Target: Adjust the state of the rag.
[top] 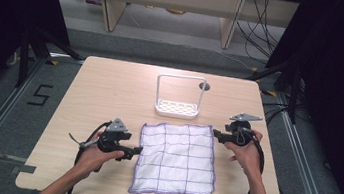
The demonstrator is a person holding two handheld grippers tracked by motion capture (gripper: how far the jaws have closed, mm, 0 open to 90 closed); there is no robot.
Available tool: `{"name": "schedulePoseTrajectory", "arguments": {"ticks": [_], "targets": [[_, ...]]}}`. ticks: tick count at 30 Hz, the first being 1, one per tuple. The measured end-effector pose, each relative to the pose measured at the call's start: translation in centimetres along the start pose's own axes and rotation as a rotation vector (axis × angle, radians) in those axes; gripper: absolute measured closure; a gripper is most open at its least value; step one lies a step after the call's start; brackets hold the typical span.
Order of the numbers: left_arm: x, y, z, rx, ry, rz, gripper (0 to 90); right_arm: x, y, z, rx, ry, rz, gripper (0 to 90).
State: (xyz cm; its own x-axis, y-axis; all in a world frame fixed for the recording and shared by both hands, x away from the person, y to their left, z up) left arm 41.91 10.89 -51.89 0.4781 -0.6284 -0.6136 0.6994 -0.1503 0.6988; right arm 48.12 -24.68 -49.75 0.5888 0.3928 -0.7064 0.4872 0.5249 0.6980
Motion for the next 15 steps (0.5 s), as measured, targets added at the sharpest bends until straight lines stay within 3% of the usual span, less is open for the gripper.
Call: {"name": "schedulePoseTrajectory", "arguments": {"ticks": [1,2,4,5,6,7,9,10,11,12,13,14,15], "targets": [[0.3,0.5,-0.1,-0.004,0.005,0.001,24.9,0.2,-0.1,0.2,-0.025,-0.012,0.003,40.6],[0.7,1.0,0.0,0.007,0.016,0.000,24.6,0.2,0.0,0.0,0.009,-0.001,-0.005,40.3],[1.1,1.5,-0.1,0.015,0.020,-0.001,24.8,0.3,0.0,0.2,-0.003,-0.009,0.000,40.1],[1.8,2.4,0.0,0.003,0.033,0.016,24.9,0.5,0.0,0.3,0.001,-0.014,-0.001,39.9],[2.1,2.9,0.0,0.016,0.038,0.017,25.1,0.6,0.0,0.2,0.015,-0.004,0.002,39.6],[2.5,3.3,-0.1,0.032,0.052,0.015,25.4,0.7,0.1,0.4,-0.007,0.009,0.008,39.3],[2.9,3.6,-0.1,0.040,0.056,0.013,25.9,0.9,0.1,0.4,0.001,-0.008,0.012,38.8],[3.3,3.9,-0.2,0.046,0.060,0.007,26.4,0.9,0.2,0.3,0.014,0.008,-0.001,38.7],[3.7,4.1,-0.3,0.038,0.059,0.001,26.3,1.0,0.3,0.4,-0.004,-0.001,0.010,38.7],[4.0,4.3,-0.4,0.029,0.055,0.002,26.3,1.0,0.4,0.2,0.017,0.011,-0.003,38.7],[4.7,4.5,-0.8,0.021,0.054,-0.016,27.2,1.2,0.4,0.2,0.005,0.008,0.004,38.7],[4.9,4.6,-1.1,0.023,0.070,-0.022,28.0,1.1,0.5,0.1,0.018,0.001,-0.004,38.8],[5.1,4.6,-1.3,0.027,0.079,-0.032,28.5,1.3,0.5,0.2,-0.001,0.000,0.002,38.8]]}}
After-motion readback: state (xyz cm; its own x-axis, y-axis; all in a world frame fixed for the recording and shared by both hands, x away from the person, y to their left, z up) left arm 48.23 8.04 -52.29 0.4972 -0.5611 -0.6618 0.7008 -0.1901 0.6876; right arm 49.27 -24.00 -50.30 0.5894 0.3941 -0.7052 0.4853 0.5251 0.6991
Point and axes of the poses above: each handheld gripper's, and its own axes: x roughly forward along the jaws, y roughly out of its top, z roughly to its right, the point moved 5 cm from there along x, roughly forward along the jaws, and after that the axes turned 14 degrees about -x, right-handed, at the moved point
